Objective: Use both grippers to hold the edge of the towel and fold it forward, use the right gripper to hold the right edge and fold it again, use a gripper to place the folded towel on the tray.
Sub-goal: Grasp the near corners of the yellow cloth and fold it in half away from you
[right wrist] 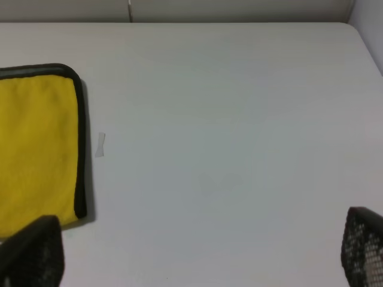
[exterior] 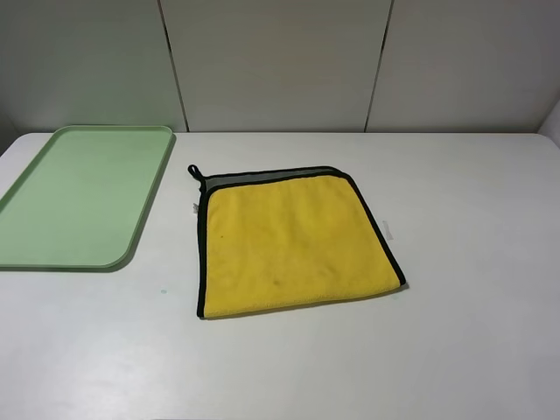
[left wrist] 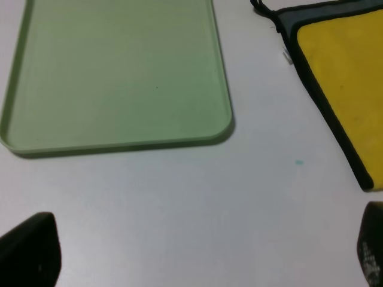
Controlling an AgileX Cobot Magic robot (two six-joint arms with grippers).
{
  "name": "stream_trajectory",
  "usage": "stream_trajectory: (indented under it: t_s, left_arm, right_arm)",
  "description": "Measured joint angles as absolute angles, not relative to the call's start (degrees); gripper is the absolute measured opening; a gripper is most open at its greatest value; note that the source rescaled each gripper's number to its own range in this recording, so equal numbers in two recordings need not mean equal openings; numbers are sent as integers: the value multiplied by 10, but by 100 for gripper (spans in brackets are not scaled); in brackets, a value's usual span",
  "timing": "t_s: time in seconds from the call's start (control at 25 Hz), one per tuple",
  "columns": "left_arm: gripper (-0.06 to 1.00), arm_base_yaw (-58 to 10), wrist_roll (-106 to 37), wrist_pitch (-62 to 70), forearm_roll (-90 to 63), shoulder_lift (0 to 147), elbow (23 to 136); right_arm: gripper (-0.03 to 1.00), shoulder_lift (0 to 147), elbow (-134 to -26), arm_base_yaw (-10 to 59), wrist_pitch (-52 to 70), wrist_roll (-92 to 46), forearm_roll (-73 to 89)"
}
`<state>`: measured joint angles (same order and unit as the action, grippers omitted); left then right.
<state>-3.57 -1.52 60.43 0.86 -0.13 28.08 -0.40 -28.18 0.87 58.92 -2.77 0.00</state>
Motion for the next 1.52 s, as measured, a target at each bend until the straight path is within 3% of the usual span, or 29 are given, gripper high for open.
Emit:
stream_trajectory:
  t_s: [1.52]
  left_arm:
    - [100, -36, -15, 604, 9, -1, 281]
  right_arm:
    - [100, -4, -282, 9, 589, -28, 0]
